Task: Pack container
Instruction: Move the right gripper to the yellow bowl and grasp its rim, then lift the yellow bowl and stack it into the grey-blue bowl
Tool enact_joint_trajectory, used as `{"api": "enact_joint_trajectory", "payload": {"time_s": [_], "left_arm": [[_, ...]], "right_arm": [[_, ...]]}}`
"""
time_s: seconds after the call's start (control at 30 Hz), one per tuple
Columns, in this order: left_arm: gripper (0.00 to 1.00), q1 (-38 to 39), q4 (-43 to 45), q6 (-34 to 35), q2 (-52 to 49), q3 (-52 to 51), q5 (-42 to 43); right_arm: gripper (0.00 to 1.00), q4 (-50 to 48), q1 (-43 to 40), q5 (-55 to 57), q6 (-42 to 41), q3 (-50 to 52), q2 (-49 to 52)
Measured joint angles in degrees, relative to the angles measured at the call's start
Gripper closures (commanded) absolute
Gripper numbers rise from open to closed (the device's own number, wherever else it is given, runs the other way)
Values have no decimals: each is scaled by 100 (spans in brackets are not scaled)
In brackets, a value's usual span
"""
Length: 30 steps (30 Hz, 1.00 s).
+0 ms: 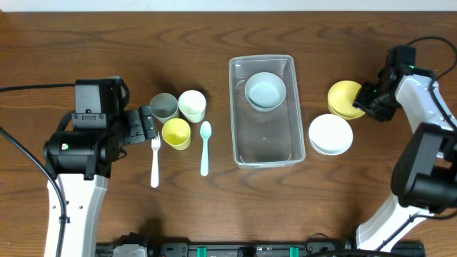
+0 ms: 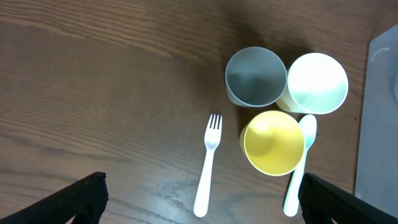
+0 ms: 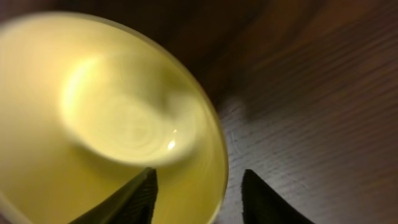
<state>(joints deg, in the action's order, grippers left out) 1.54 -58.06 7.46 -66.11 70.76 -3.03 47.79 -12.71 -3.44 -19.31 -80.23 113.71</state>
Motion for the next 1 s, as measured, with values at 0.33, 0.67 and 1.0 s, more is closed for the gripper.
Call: {"api": "enact_joint_trajectory", "payload": {"time_s": [0.33,0.67,1.0], "left_arm": [[2,0,-2,0,0,0,0],[2,0,0,0,0,0,-2],[2,0,0,0,0,0,0]], "right_arm": [[99,221,9,319,-240,-83,-105],[99,358,525,354,-269,-883,-2470],[99,-46,2618,76,-444,-960,-2103]]}}
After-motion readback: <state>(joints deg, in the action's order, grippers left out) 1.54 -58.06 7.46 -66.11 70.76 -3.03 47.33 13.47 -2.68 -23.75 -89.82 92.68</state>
